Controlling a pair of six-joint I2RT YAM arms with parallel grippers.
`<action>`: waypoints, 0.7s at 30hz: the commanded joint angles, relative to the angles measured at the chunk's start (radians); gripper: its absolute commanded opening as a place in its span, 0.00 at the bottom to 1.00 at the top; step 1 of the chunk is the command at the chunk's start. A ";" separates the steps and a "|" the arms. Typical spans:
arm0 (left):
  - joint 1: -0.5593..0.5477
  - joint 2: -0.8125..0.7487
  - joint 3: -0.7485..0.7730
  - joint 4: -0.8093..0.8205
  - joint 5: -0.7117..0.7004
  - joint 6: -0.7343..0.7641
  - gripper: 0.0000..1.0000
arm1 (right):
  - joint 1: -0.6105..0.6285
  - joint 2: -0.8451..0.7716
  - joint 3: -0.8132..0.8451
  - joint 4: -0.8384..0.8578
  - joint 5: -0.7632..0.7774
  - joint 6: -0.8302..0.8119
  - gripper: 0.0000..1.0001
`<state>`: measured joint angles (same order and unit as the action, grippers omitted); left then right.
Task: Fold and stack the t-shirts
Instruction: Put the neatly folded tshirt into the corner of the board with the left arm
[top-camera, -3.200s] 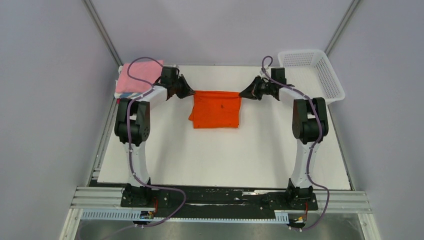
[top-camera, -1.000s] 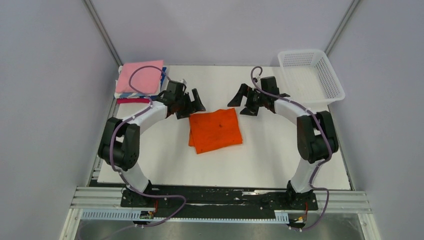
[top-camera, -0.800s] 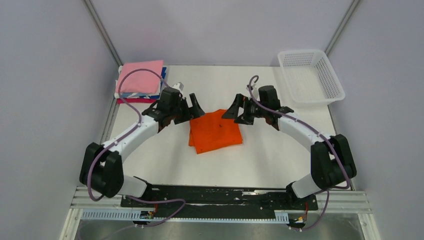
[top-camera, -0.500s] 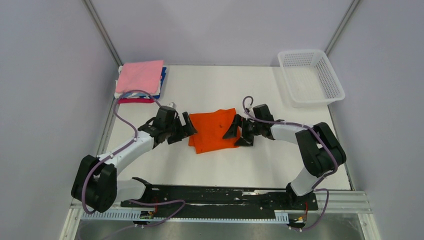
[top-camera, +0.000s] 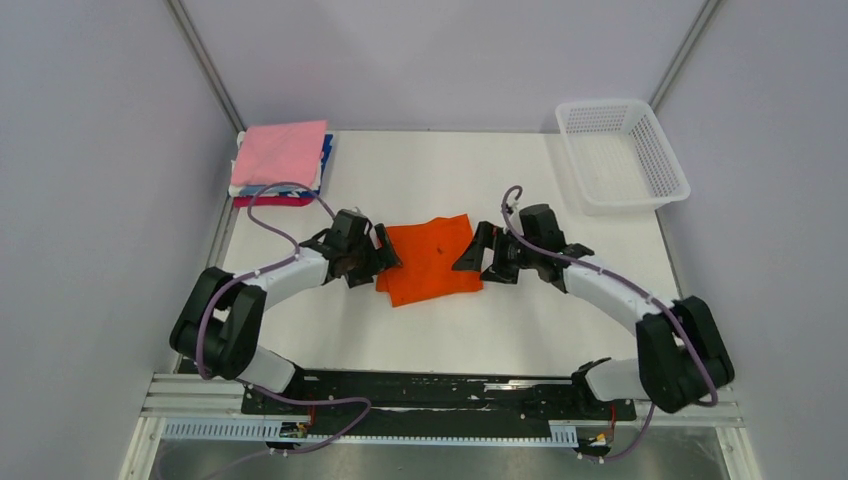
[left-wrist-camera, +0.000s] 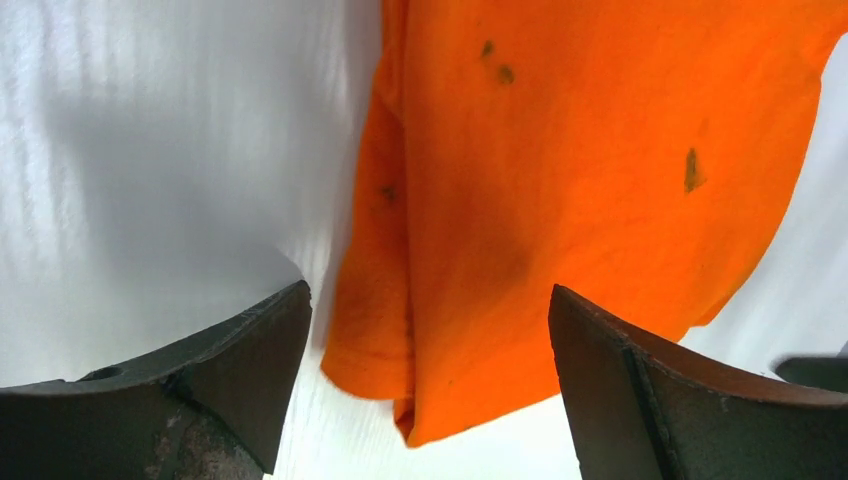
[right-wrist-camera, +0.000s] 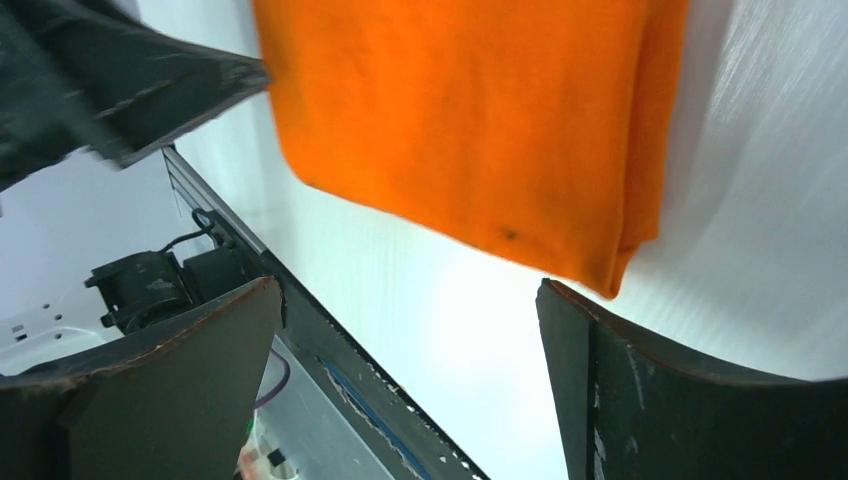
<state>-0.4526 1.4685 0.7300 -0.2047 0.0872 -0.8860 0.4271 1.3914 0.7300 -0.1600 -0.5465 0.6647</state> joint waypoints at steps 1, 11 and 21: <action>-0.037 0.093 0.064 0.049 -0.057 -0.038 0.92 | 0.000 -0.183 0.028 -0.121 0.148 -0.063 1.00; -0.183 0.332 0.326 -0.207 -0.240 -0.083 0.70 | -0.091 -0.298 0.020 -0.312 0.368 -0.101 1.00; -0.265 0.629 0.648 -0.508 -0.500 -0.078 0.03 | -0.185 -0.388 -0.014 -0.340 0.425 -0.136 1.00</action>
<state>-0.7086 1.9564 1.3235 -0.5114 -0.2813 -0.9684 0.2718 1.0504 0.7326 -0.4900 -0.1722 0.5652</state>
